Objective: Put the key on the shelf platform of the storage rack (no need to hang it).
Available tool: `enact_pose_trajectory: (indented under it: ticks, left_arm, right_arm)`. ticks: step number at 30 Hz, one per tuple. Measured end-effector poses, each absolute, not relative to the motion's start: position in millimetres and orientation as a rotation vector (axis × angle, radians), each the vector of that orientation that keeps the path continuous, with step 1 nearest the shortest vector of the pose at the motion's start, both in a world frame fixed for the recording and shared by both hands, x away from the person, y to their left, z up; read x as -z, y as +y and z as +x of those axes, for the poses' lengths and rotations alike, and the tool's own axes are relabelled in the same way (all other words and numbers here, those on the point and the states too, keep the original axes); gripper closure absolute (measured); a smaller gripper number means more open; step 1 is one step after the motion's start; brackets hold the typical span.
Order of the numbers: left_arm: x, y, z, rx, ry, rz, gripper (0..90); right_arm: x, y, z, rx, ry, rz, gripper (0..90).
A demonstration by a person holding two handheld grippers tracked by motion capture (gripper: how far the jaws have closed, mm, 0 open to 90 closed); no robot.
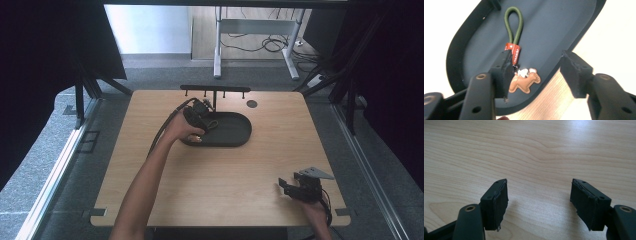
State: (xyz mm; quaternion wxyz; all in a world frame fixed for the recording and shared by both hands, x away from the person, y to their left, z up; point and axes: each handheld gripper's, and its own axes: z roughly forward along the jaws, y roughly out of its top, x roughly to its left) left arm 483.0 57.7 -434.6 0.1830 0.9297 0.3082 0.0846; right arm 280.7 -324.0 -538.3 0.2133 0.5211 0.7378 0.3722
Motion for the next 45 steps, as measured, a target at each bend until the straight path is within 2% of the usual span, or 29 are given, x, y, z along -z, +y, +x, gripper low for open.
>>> enact_pose_trajectory:
  ticks: [7, 14, 34, 45]
  left_arm:
    - [418, 71, 460, -0.267, 0.855, 2.527, 36.5]
    - [411, 91, 430, -0.28, 0.847, 2.424, 37.0]
    - [423, 120, 359, -0.295, 0.768, 2.441, 36.8]
    - [443, 133, 318, -0.326, 0.773, 2.443, 36.1]
  right_arm:
    - [534, -317, 282, -1.055, 2.046, 1.388, 31.3]
    - [529, -317, 280, -1.068, 2.035, 1.373, 31.6]
    - [527, -315, 270, -1.054, 2.024, 1.363, 31.7]
    - [529, -315, 269, -1.046, 2.023, 1.364, 31.7]
